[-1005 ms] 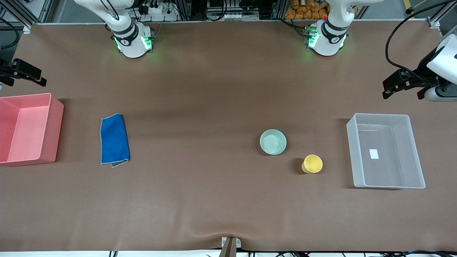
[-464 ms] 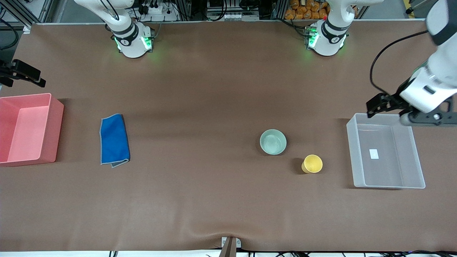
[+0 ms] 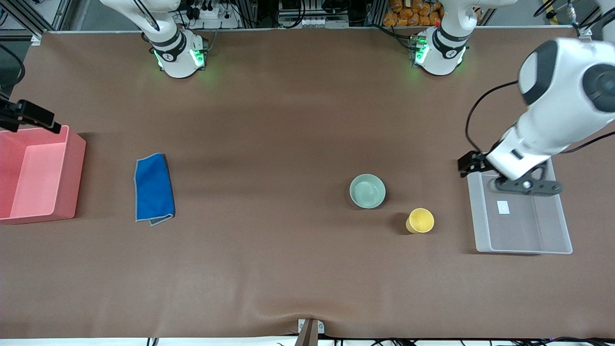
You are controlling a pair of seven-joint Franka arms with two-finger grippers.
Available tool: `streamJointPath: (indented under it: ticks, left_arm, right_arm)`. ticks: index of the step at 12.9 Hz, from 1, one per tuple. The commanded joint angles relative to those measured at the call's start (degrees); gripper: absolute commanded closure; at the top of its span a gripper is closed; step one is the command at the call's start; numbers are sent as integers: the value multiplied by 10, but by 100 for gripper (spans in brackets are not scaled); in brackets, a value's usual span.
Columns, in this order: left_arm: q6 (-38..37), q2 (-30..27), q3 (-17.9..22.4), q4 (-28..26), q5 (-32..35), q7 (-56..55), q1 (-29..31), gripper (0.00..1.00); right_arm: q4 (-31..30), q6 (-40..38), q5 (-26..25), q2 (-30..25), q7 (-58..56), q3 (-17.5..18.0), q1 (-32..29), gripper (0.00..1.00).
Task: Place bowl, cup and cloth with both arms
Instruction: 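Move the left gripper to the yellow cup while the right gripper reaches the cloth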
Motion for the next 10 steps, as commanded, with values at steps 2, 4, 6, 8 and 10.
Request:
streamJointPath:
  ticks: [2,4,6,8,10]
  left_arm:
    - [54,57,0,2,6,-35,-24,0]
    - [71,83,1,2,11,-75,-40,0]
    - [85,101,1,1,11,-77,-42,0]
    - [98,106,1,-9,11,-77,-55,0]
    - [135,114,1,-31,11,-92,-61,0]
  right_arm:
    - [5,-1,10,2,-5,8,12,0]
    - [6,1,8,18,-7,8,37,0]
    - [0,-3,18,41,-8,8,47,0]
    - [3,-25,22,64,-7,7,58,0]
    - [1,-37,21,65,-10,7,60,0]
